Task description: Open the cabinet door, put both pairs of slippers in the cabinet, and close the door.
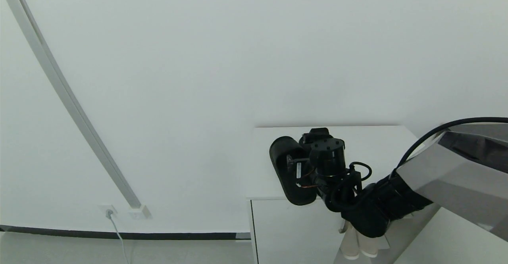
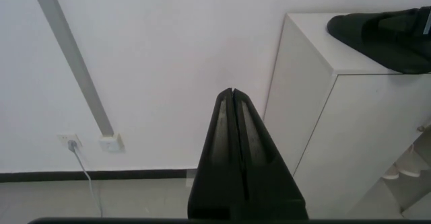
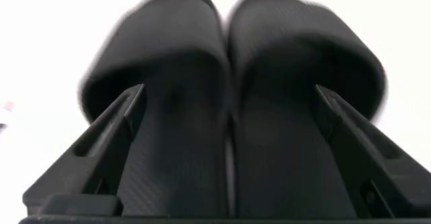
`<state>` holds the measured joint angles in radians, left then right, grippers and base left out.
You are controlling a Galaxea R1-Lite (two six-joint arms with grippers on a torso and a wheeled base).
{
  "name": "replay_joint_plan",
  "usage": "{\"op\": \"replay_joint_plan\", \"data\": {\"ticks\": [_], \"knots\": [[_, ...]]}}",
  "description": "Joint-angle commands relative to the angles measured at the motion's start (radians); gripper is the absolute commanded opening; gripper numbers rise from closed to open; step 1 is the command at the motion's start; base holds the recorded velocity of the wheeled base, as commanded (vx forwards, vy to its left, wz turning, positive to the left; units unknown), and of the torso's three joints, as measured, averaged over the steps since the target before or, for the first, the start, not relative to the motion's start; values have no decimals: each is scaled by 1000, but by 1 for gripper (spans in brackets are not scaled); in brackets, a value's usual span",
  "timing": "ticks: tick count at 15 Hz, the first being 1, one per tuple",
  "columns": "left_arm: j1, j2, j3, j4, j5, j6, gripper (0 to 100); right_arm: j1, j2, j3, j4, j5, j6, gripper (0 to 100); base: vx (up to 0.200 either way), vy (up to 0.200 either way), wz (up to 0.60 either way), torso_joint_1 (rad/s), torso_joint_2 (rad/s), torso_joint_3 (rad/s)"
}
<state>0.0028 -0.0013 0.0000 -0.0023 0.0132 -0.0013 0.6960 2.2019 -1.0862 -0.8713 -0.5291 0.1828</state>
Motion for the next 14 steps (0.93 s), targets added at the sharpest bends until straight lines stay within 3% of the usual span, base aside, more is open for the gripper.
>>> {"op": "replay_joint_plan", "data": {"ticks": [1, 5, 12, 13, 14], "knots": [[0, 1, 0, -1, 1, 0, 0, -24, 56, -63, 9, 35, -14, 100, 0, 0, 0, 0, 0, 0], [0, 1, 0, -1, 1, 0, 0, -72, 128, -181, 46, 49, -54, 100, 0, 0, 0, 0, 0, 0], [0, 1, 0, -1, 1, 0, 0, -82, 157, -247, 86, 84, -52, 100, 0, 0, 0, 0, 0, 0], [0, 1, 0, -1, 1, 0, 0, -81, 157, -245, 86, 84, -54, 0, 0, 0, 0, 0, 0, 0], [0, 1, 0, -1, 1, 0, 0, -81, 157, -245, 86, 84, -52, 0, 0, 0, 0, 0, 0, 0]]}}
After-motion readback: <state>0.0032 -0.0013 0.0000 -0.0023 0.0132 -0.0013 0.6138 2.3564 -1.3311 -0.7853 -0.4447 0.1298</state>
